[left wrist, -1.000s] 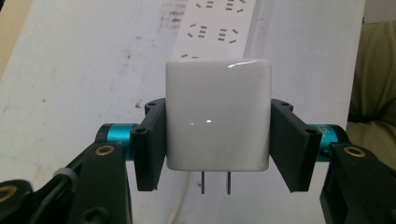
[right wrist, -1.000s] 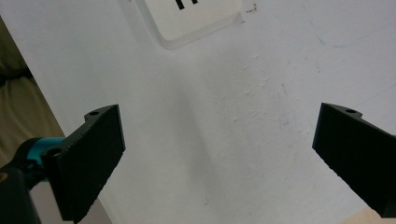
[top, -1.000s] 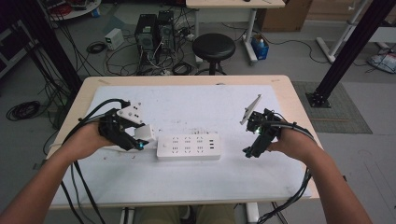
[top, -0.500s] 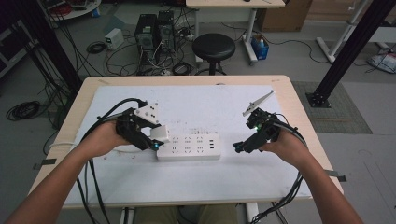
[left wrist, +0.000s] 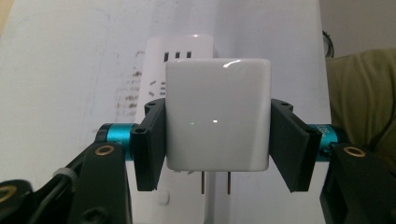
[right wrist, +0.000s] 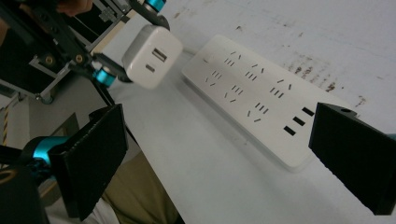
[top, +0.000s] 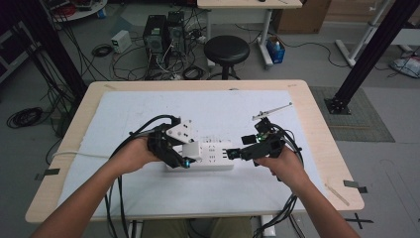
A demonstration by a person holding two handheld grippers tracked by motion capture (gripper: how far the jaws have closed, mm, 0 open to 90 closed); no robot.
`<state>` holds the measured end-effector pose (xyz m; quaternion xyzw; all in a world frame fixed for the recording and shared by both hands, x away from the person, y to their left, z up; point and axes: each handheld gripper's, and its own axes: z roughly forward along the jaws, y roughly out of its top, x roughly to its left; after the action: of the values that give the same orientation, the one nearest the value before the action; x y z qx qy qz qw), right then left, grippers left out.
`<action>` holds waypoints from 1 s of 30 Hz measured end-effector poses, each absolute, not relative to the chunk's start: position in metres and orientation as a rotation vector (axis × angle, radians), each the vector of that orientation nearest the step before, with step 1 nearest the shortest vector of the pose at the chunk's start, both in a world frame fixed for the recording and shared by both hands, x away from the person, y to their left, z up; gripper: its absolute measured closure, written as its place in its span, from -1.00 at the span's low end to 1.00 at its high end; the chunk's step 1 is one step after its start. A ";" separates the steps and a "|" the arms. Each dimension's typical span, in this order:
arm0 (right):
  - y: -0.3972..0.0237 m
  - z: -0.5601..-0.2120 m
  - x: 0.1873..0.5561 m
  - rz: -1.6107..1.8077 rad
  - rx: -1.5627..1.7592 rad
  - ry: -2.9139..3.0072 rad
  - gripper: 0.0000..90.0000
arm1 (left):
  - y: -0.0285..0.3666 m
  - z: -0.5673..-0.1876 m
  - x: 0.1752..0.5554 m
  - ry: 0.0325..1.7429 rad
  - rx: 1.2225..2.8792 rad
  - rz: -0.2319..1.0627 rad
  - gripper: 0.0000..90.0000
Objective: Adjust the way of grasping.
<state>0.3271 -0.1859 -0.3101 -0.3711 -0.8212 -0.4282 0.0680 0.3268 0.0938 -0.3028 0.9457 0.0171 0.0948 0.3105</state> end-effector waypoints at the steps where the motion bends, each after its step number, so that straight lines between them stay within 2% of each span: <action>1: -0.184 -0.311 0.327 -1.293 -1.117 -2.457 -0.91 | 0.091 -0.304 0.326 0.033 2.496 0.251 -0.06; 16: -0.179 -0.331 0.330 -1.265 -1.234 -2.144 -0.86 | 0.068 -0.312 0.326 -0.003 2.453 0.245 -0.06; 20: -0.178 -0.334 0.332 -1.255 -1.234 -2.099 -0.69 | 0.065 -0.310 0.325 -0.015 2.426 0.251 -0.06; 28: -0.171 -0.340 0.336 -1.224 -1.254 -1.995 -0.62 | 0.055 -0.310 0.321 -0.046 2.421 0.294 -0.06; 30: -0.169 -0.342 0.338 -1.220 -1.253 -1.965 -0.46 | 0.053 -0.310 0.320 -0.057 2.426 0.304 -0.06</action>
<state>0.3376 -0.1695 -0.3420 -0.4609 -0.7228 -0.4488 0.2524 0.3198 0.0529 -0.3101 0.9325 -0.0218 0.1167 0.3411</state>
